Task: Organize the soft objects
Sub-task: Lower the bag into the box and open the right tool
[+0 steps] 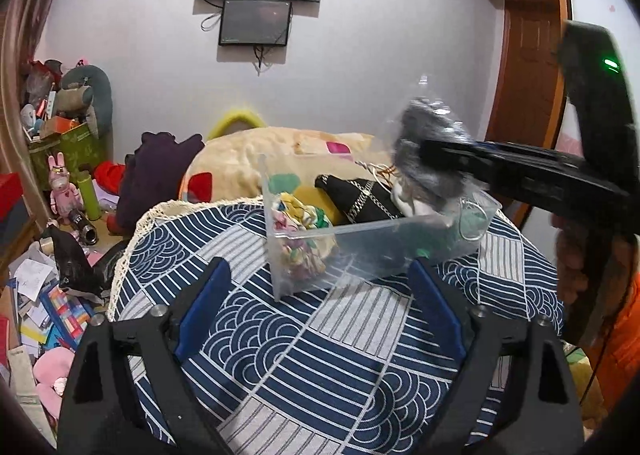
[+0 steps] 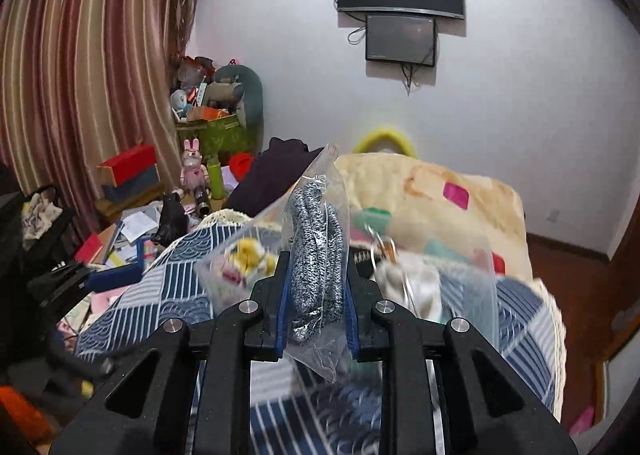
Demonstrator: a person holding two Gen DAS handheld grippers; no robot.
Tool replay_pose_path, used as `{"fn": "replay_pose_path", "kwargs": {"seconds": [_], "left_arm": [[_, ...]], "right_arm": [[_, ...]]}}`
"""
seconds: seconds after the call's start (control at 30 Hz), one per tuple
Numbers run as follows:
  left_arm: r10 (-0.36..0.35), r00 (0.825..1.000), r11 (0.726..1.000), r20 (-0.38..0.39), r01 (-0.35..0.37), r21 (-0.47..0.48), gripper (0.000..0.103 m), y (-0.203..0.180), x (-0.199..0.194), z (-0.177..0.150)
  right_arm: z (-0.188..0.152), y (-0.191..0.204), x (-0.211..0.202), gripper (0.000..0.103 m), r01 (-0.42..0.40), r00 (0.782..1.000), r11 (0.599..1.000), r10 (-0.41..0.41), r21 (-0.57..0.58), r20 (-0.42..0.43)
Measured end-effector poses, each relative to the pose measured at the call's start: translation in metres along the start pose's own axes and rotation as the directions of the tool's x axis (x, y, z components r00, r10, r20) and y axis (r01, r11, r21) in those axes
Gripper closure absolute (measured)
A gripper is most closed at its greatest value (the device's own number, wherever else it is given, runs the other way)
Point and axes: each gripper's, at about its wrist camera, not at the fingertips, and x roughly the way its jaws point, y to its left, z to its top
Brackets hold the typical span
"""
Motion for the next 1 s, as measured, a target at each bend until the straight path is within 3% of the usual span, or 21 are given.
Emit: {"fn": "replay_pose_path", "kwargs": {"seconds": [0.17, 0.33, 0.47, 0.57, 1.0], "left_arm": [[-0.001, 1.0, 1.0, 0.011, 0.001, -0.012, 0.01, 0.006, 0.0, 0.001], [-0.002, 1.0, 1.0, 0.007, 0.002, -0.017, 0.01, 0.007, 0.003, 0.0], [-0.004, 1.0, 1.0, 0.007, 0.004, -0.017, 0.01, 0.007, 0.004, 0.0], [-0.003, 1.0, 1.0, 0.009, 0.003, -0.019, 0.01, 0.006, 0.004, 0.001], [-0.022, 0.994, 0.999, 0.111, 0.025, -0.026, 0.008, -0.005, -0.029, 0.025]], "right_arm": [[0.006, -0.003, 0.029, 0.083, 0.01, 0.999, 1.0, -0.01, -0.015, -0.052], [-0.008, -0.007, 0.054, 0.082, 0.001, 0.987, 1.0, -0.001, 0.001, -0.158], [-0.016, -0.005, 0.052, 0.071, 0.012, 0.983, 1.0, -0.017, -0.028, -0.18], [-0.015, -0.006, 0.039, 0.054, 0.016, 0.988, 1.0, -0.02, -0.027, -0.155], [-0.003, -0.013, -0.055, 0.041, 0.04, 0.998, 0.999, -0.041, 0.01, 0.056]]}}
